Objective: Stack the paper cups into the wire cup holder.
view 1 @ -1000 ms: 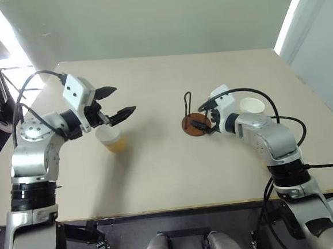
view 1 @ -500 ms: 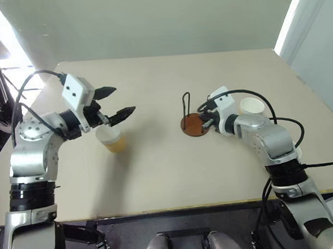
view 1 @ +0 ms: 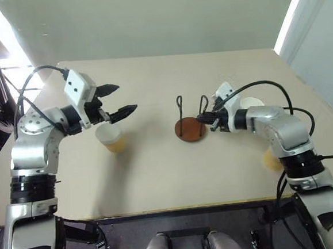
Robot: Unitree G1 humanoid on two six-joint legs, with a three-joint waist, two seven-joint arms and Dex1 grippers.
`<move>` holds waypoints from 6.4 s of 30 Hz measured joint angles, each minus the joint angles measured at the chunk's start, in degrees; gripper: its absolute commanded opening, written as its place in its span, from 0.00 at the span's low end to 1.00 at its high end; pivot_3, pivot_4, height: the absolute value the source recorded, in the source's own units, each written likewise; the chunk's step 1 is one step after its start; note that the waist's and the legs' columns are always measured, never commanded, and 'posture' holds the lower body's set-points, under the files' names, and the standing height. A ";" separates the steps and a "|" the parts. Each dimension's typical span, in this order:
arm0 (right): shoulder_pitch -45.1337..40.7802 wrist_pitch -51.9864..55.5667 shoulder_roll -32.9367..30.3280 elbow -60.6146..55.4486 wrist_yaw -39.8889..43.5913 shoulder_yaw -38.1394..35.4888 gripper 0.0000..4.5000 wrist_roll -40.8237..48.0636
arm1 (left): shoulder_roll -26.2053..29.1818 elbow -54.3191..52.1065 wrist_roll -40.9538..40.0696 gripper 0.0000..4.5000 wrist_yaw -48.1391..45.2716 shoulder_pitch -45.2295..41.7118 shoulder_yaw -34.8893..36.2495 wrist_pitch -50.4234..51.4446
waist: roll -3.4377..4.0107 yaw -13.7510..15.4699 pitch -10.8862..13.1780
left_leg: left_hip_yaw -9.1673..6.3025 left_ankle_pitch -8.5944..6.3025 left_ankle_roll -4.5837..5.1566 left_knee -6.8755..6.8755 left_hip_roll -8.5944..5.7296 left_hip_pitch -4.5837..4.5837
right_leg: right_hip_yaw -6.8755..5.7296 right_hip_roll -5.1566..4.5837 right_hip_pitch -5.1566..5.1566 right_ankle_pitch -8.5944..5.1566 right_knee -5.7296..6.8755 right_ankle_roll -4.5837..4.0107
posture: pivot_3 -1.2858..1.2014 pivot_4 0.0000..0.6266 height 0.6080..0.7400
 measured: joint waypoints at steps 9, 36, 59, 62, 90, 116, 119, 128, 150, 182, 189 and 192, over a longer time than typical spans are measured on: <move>-0.52 -4.74 -4.02 0.60 8.73 3.71 0.01 -0.85 | 0.00 0.34 -0.01 1.00 -0.43 -0.55 -0.68 0.04 | 0.00 0.00 0.00 | 0.00 0.01 0.01 0.06 0.00 -0.01 | 0.00 0.00 0.03 0.01 0.00 0.01 | 0.52 0.24 1.00; 3.88 -5.98 -8.90 -2.36 12.93 4.51 0.01 -2.31 | 0.00 0.33 -0.16 1.00 -0.47 -0.67 -0.96 2.73 | -0.01 0.01 -0.01 | 0.00 0.05 0.07 0.23 0.00 0.03 | 0.00 0.00 0.13 0.07 0.05 0.06 | 0.52 0.24 1.00; 5.84 -5.11 -8.94 -3.40 12.59 5.36 0.55 -2.90 | 0.03 0.25 -0.02 1.00 -0.18 -0.67 -0.97 3.35 | -0.02 0.02 -0.01 | 0.00 0.06 0.08 0.29 0.00 0.03 | 0.00 0.00 0.16 0.09 0.05 0.07 | 0.52 0.24 1.00; 6.21 -5.11 -9.64 -3.99 13.43 6.11 0.78 -2.91 | 0.03 0.22 0.00 1.00 -0.16 -0.67 -0.97 3.35 | -0.02 0.04 -0.01 | 0.00 0.06 0.08 0.28 0.00 0.02 | 0.00 0.00 0.17 0.09 0.05 0.07 | 0.52 0.24 1.00; -12.31 -21.66 -19.23 16.17 20.85 6.39 0.78 -12.25 | 0.79 7.08 -0.88 1.00 -17.74 -6.06 -3.70 0.22 | -0.02 0.10 -0.01 | -0.06 0.08 0.13 0.17 0.00 -0.04 | 0.00 -0.02 0.06 0.13 0.03 0.02 | 0.52 0.24 1.00; -20.86 -63.49 -20.36 44.50 22.44 13.83 0.78 -39.13 | 1.13 8.61 1.04 1.00 -22.47 -11.04 -6.30 0.46 | -0.01 -0.03 -0.01 | -0.04 0.05 0.19 0.18 0.00 -0.09 | 0.00 -0.08 0.06 0.27 -0.02 0.21 | 0.52 0.24 1.00; -20.86 -65.45 -20.18 47.16 22.36 14.05 0.78 -40.62 | 1.46 8.59 1.02 1.00 -22.47 -10.27 -6.20 0.46 | -0.01 -0.05 0.00 | -0.04 0.04 0.18 0.15 0.00 -0.08 | -0.01 -0.08 0.05 0.28 -0.02 0.23 | 0.52 0.24 1.00; -20.98 -68.72 -18.01 52.13 19.54 15.92 0.78 -45.18 | 1.99 8.10 0.92 1.00 -22.51 -9.99 -6.02 0.45 | 0.00 -0.07 0.00 | -0.02 0.04 0.18 0.13 0.00 -0.08 | -0.01 -0.10 0.05 0.28 -0.02 0.20 | 0.52 0.24 1.00; -22.83 -70.93 -19.20 51.35 21.83 17.44 0.00 -48.01 | 2.20 13.97 3.76 1.00 -25.01 -10.82 -7.80 -4.16 | 0.00 -0.03 0.00 | -0.03 0.01 0.14 -0.01 0.00 -0.10 | -0.03 -0.11 0.01 0.18 -0.05 0.01 | 0.52 0.24 1.00; -24.34 -45.87 -22.60 5.80 43.78 12.63 0.00 -33.98 | -8.12 37.19 7.46 1.00 -33.16 -23.42 -17.75 -21.98 | 0.00 -0.07 0.00 | -0.02 -0.03 0.17 0.09 0.00 -0.14 | -0.05 -0.08 0.02 0.38 -0.10 0.48 | 0.52 0.24 1.00; -23.94 -42.51 -23.41 2.70 43.93 13.69 0.00 -30.72 | -2.06 32.93 4.88 1.00 -33.23 -24.94 -26.62 -22.01 | 0.00 -0.08 0.00 | 0.00 -0.03 0.17 0.13 0.00 -0.15 | -0.05 -0.08 0.02 0.16 -0.08 0.17 | 0.52 0.24 1.00; -23.65 -42.21 -23.36 2.08 43.93 14.31 0.00 -30.03 | -0.58 32.00 3.74 1.00 -33.25 -25.78 -28.64 -21.91 | 0.00 -0.03 0.00 | -0.01 -0.03 0.18 0.19 0.00 -0.16 | -0.05 -0.08 0.03 0.14 -0.07 0.14 | 0.52 0.24 1.00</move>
